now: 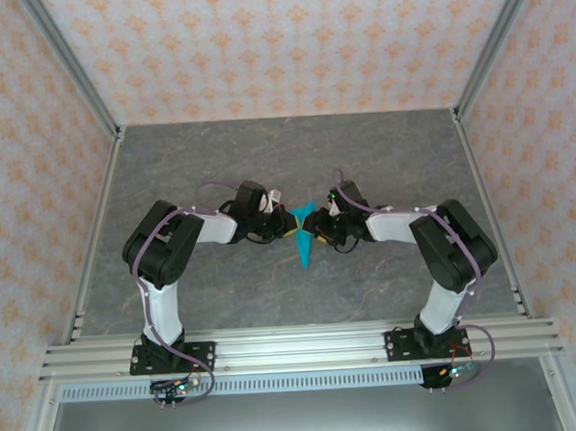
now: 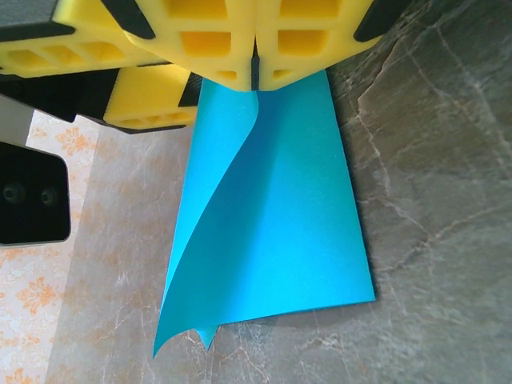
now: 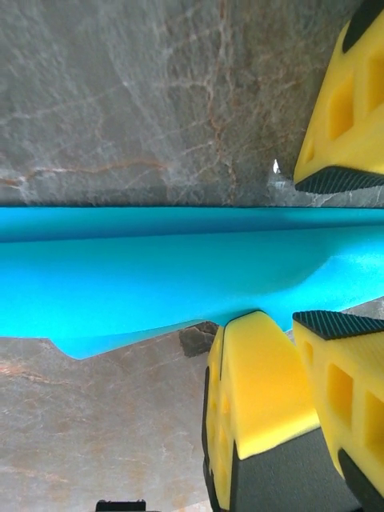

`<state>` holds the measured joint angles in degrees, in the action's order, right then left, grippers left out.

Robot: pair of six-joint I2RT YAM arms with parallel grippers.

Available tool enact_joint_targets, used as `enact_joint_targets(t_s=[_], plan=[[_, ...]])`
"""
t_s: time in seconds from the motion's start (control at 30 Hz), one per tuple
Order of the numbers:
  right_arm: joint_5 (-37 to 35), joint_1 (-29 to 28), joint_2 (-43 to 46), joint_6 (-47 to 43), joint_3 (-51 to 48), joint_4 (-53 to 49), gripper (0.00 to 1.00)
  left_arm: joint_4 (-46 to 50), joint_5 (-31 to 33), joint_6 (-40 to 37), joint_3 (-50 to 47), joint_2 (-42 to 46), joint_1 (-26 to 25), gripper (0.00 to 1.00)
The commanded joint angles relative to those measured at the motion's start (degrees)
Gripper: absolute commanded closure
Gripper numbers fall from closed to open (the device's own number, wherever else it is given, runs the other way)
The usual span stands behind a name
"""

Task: Fold a paper plane with a square sheet of paper (fold left side to right side)
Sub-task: Fold the wing for the fifth time at the center of the table.

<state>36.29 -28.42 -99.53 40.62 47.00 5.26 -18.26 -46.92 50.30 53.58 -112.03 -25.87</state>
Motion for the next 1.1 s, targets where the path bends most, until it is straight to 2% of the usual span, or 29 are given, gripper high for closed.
enact_joint_targets(t_s=[0.0,0.2,0.37,1.07], plan=[[0.3,2.5,2.7,-1.1,2.6,-0.2,0.50,1.6,1.5,-1.9,1.4,1.0,-0.2,0.98],[0.4,3.7,0.1,-0.4,7.8,-0.6,0.38,2.1,1.7,-2.1,1.4,1.3,-0.2,0.99],[-0.9,3.7,-3.4,0.2,11.6,-1.6,0.32,2.3,1.7,-2.3,1.3,1.5,-0.2,0.99],[-0.3,2.7,-10.5,0.9,16.0,-2.9,0.32,2.6,2.0,-2.5,1.3,1.6,-0.2,0.99]])
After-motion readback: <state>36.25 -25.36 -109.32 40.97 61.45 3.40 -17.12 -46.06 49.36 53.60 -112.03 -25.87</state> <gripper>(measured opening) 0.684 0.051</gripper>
